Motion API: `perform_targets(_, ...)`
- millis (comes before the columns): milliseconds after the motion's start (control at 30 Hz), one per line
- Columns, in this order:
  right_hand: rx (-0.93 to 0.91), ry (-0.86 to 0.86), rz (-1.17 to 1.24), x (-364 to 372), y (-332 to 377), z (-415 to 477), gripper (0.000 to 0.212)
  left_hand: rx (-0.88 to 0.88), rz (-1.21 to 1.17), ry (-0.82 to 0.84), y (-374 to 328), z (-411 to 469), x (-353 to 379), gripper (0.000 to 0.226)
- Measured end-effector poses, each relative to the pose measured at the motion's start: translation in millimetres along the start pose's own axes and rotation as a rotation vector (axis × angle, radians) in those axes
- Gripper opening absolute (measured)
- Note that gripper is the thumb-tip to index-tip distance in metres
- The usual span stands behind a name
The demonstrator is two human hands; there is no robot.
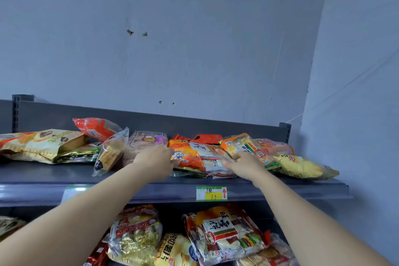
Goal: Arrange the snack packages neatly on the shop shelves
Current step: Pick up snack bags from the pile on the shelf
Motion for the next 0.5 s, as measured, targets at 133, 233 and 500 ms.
perform_targets(133,0.108,0.073,0.255,0,-15,36,0.072,-0.087,-0.191,0.185,-10,29,6,0.056)
perform_targets(233,0.140,0.101,0.331,-1,-20,57,0.068,-0.147,-0.274,0.222,-15,44,9,0.060)
perform_targets(500,0.119,0.161,0.366,2,-26,92,0.052,-0.277,-0.308,0.268,-12,64,21,0.080)
Point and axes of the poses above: each hand's wrist, its own z-axis towards the middle knuckle, its own x-axis out of the palm, y = z × x, the point moved 2 cm from there along z, towards the middle knuckle, and after that the axes turned 11 degrees about y, right-handed, at the moved point
